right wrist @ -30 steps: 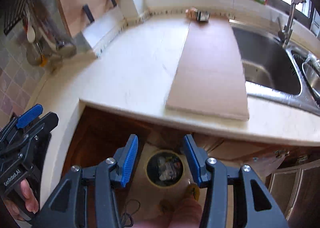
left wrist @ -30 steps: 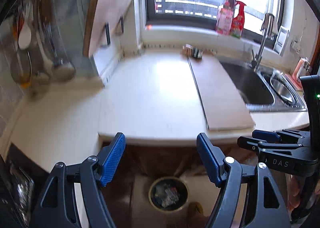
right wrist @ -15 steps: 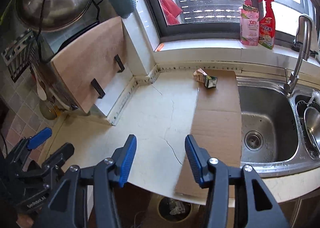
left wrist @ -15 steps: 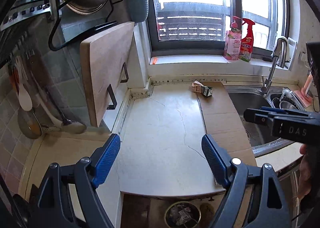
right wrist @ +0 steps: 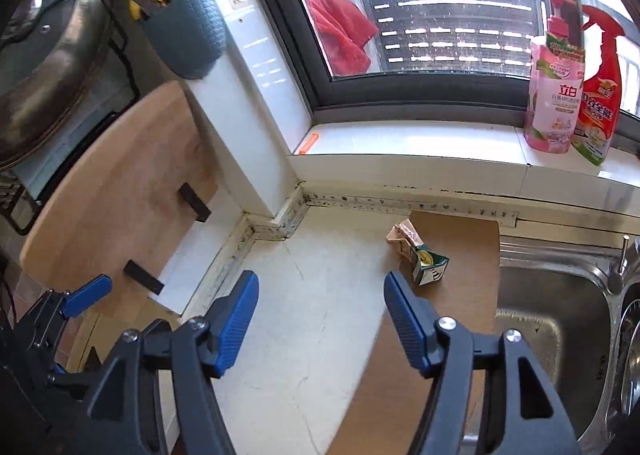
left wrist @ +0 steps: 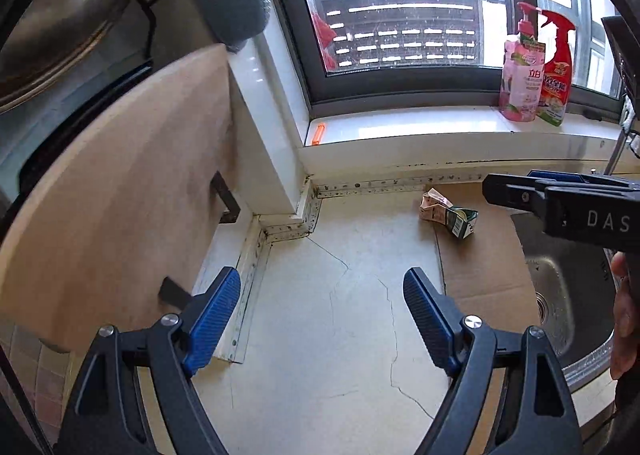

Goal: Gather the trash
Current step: 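Grasp the green-and-beige milk carton with the right gripper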

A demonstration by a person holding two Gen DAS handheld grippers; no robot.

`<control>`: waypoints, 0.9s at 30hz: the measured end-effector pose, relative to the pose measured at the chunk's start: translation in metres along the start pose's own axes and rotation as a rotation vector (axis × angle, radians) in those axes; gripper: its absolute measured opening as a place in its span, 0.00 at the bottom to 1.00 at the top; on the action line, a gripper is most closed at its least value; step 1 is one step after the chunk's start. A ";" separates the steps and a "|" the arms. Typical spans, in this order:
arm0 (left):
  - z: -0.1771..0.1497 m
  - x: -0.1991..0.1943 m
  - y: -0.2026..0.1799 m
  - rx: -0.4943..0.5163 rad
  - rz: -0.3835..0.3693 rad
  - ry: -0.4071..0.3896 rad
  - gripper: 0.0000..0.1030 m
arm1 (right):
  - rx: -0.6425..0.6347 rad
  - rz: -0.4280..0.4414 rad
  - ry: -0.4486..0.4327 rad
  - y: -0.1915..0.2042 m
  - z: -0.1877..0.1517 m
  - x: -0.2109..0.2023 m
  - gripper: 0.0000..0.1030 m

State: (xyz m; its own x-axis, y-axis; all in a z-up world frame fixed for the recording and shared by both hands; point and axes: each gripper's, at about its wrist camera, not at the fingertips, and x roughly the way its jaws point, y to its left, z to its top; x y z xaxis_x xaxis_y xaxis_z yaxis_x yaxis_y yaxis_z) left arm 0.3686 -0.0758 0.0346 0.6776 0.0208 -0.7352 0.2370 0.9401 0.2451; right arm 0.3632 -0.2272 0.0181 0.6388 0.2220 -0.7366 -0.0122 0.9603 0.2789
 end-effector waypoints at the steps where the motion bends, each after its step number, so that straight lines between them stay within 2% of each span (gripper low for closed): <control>1: 0.005 0.016 -0.006 0.004 0.006 0.016 0.80 | 0.008 -0.009 0.015 -0.010 0.005 0.013 0.64; 5: 0.020 0.084 -0.025 -0.003 0.012 0.089 0.80 | 0.039 -0.046 0.065 -0.055 0.020 0.069 0.64; 11: 0.016 0.163 -0.036 -0.081 -0.038 0.175 0.80 | 0.095 -0.085 0.107 -0.112 0.022 0.139 0.64; 16: 0.005 0.194 -0.040 -0.122 -0.072 0.204 0.80 | 0.072 -0.095 0.189 -0.126 0.007 0.185 0.64; 22: -0.010 0.212 -0.033 -0.174 -0.101 0.241 0.80 | 0.017 -0.142 0.224 -0.120 -0.007 0.206 0.63; 23: -0.011 0.214 -0.033 -0.181 -0.104 0.245 0.80 | 0.005 -0.161 0.231 -0.119 -0.009 0.210 0.61; 24: -0.012 0.215 -0.033 -0.187 -0.106 0.248 0.80 | -0.002 -0.173 0.236 -0.120 -0.011 0.212 0.52; 25: -0.013 0.215 -0.032 -0.190 -0.107 0.250 0.80 | -0.006 -0.178 0.246 -0.120 -0.012 0.215 0.48; 27: -0.015 0.214 -0.033 -0.191 -0.108 0.251 0.80 | -0.009 -0.172 0.242 -0.119 -0.014 0.215 0.47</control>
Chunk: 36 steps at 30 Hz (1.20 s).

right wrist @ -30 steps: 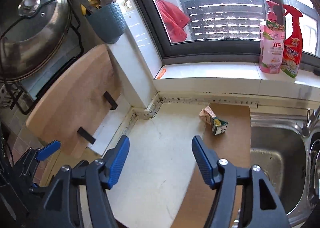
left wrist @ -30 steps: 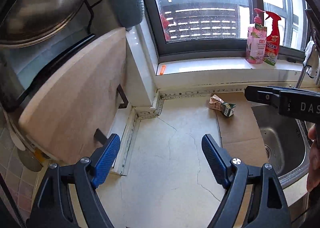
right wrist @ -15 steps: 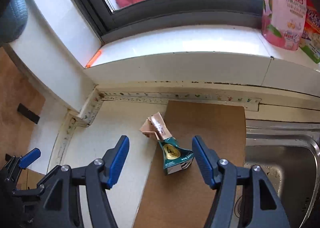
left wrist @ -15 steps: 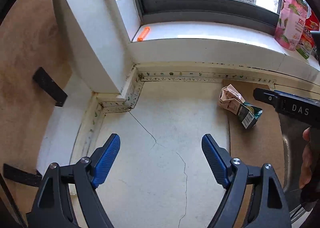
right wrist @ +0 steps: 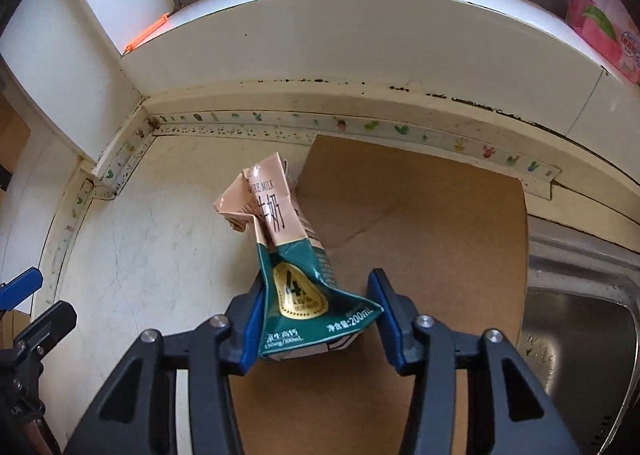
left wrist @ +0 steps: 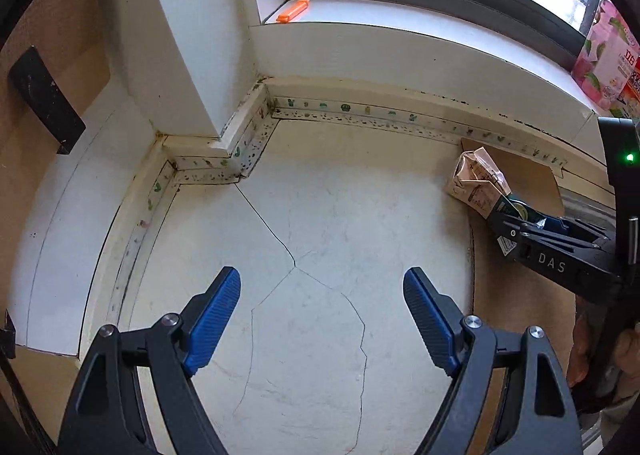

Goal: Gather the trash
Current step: 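Grasp the green-and-beige milk carton with the right gripper, then carry the milk carton down over the bin with the right gripper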

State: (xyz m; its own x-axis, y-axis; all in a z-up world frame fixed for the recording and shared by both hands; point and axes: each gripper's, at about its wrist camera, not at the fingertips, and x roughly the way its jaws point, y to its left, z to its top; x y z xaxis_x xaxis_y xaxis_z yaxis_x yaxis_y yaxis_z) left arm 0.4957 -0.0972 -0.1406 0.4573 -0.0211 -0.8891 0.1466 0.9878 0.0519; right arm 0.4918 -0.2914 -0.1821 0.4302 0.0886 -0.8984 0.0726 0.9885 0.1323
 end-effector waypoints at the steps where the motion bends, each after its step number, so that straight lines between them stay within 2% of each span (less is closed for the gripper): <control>1: -0.001 0.000 0.000 0.000 0.000 0.001 0.80 | -0.007 -0.006 -0.011 0.001 -0.001 -0.001 0.47; 6: -0.006 -0.005 0.001 0.001 -0.005 0.003 0.80 | -0.039 -0.022 -0.062 0.007 -0.006 -0.016 0.46; 13: -0.021 -0.032 0.007 0.009 -0.016 -0.017 0.80 | 0.003 0.055 -0.083 0.015 -0.023 -0.053 0.46; 18: -0.050 -0.069 0.016 0.031 -0.024 -0.047 0.80 | 0.002 0.104 -0.100 0.038 -0.052 -0.091 0.46; 26: -0.130 -0.145 0.032 0.069 -0.053 -0.099 0.80 | 0.010 0.166 -0.159 0.082 -0.131 -0.167 0.46; 36: -0.235 -0.223 0.051 0.081 -0.102 -0.169 0.80 | 0.006 0.178 -0.227 0.127 -0.246 -0.246 0.46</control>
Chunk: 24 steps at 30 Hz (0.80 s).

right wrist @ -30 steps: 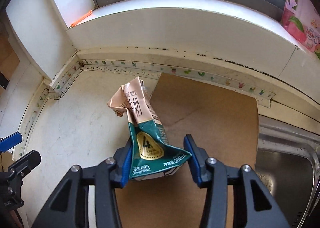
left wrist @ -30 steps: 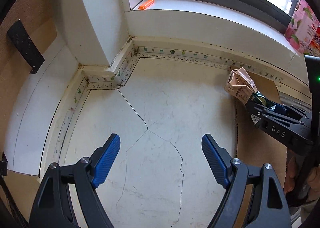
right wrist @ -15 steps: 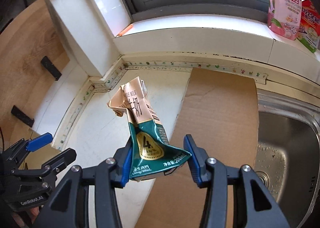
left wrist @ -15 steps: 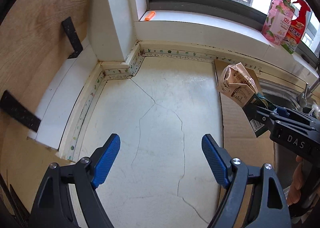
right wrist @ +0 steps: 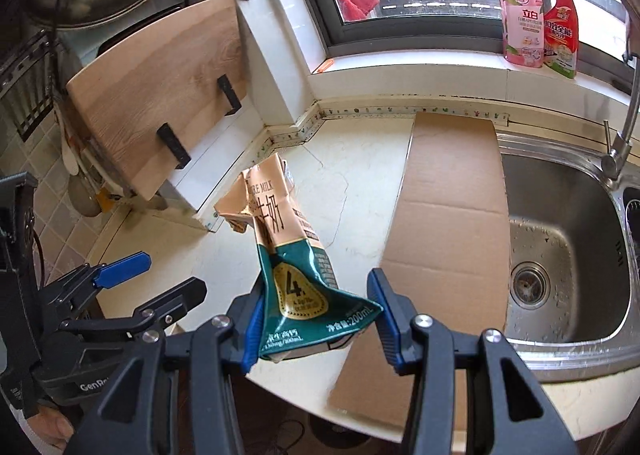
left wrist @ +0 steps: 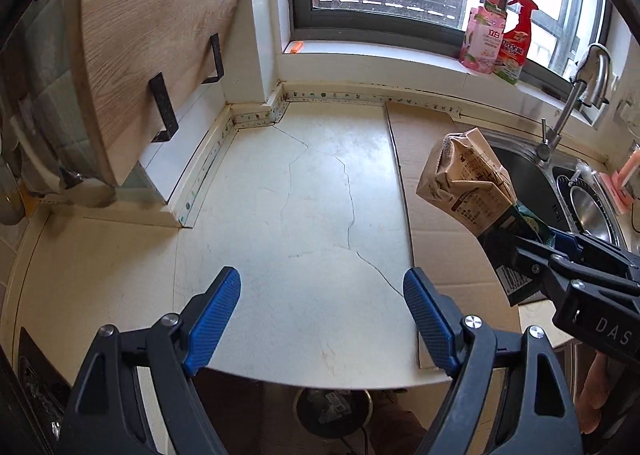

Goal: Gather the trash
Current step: 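Carry the milk carton down over the bin with the right gripper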

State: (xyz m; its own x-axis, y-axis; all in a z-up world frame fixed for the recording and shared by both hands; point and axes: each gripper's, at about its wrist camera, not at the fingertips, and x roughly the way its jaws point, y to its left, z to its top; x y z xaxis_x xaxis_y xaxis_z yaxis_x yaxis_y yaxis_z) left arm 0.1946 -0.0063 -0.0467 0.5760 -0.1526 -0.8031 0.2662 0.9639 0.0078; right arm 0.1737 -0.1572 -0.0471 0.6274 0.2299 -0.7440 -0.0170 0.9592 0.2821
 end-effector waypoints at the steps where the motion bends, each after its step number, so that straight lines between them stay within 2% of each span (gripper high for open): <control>1: -0.010 -0.008 0.000 0.002 -0.002 -0.008 0.80 | -0.001 -0.003 -0.004 0.005 -0.010 -0.008 0.46; 8: -0.069 -0.051 0.008 -0.004 -0.020 -0.032 0.80 | 0.011 -0.005 -0.012 0.029 -0.068 -0.051 0.46; 13: -0.106 -0.065 0.010 0.007 -0.014 -0.028 0.80 | 0.024 -0.004 -0.005 0.038 -0.107 -0.072 0.46; 18: -0.143 -0.061 0.012 -0.012 -0.040 0.014 0.80 | 0.039 -0.009 0.058 0.040 -0.147 -0.069 0.46; 24: -0.183 -0.030 0.023 -0.068 -0.100 0.065 0.80 | 0.072 -0.009 0.193 0.032 -0.195 -0.036 0.46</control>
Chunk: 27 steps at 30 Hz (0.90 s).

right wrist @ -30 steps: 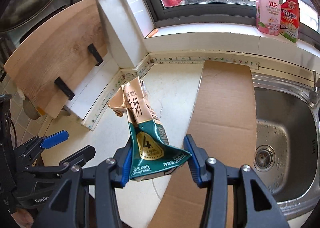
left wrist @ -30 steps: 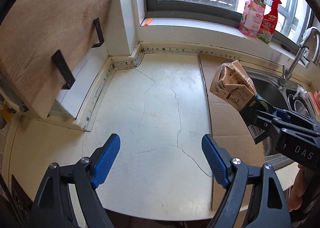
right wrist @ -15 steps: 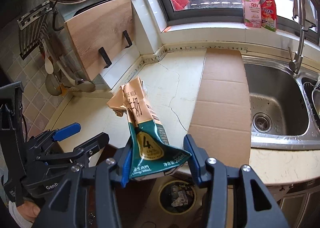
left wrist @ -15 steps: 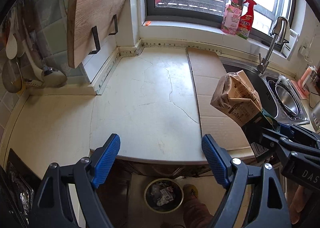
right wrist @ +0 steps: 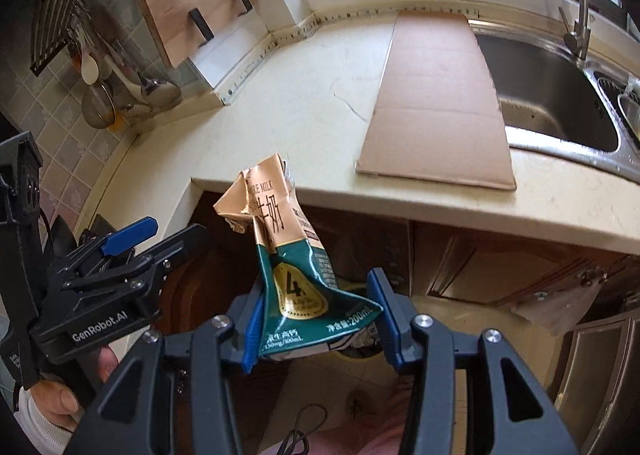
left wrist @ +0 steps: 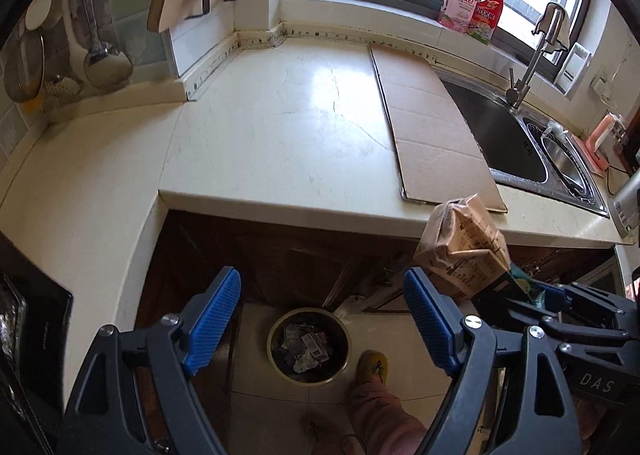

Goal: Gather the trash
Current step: 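Carry the milk carton down over the bin with the right gripper, then open the right gripper to drop the milk carton into the bin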

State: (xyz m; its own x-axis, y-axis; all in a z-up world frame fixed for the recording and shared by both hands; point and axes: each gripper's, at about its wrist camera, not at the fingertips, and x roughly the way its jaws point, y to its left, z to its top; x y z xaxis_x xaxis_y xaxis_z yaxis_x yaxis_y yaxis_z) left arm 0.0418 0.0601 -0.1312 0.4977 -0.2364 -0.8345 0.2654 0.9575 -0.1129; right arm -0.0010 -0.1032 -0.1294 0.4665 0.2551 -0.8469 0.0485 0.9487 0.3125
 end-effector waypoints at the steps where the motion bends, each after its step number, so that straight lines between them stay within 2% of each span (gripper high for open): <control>1: -0.007 0.007 0.003 -0.011 -0.007 0.008 0.80 | 0.002 -0.001 0.017 -0.001 -0.006 0.008 0.46; 8: -0.065 0.079 0.027 -0.090 -0.002 0.127 0.80 | -0.029 -0.049 0.150 -0.009 -0.043 0.082 0.47; 14: -0.127 0.169 0.052 -0.133 0.035 0.231 0.80 | -0.038 -0.088 0.284 -0.031 -0.073 0.179 0.47; 22: -0.190 0.271 0.090 -0.218 0.109 0.316 0.80 | -0.106 -0.146 0.439 -0.058 -0.117 0.317 0.47; 27: -0.220 0.308 0.108 -0.265 0.132 0.348 0.80 | -0.144 -0.167 0.470 -0.066 -0.130 0.375 0.47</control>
State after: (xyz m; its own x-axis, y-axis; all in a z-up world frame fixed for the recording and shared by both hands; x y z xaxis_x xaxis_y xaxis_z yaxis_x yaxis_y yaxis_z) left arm 0.0420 0.1274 -0.5192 0.1944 -0.0830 -0.9774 -0.0246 0.9957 -0.0895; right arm 0.0560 -0.0453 -0.5239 0.0139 0.1231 -0.9923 -0.0486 0.9913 0.1223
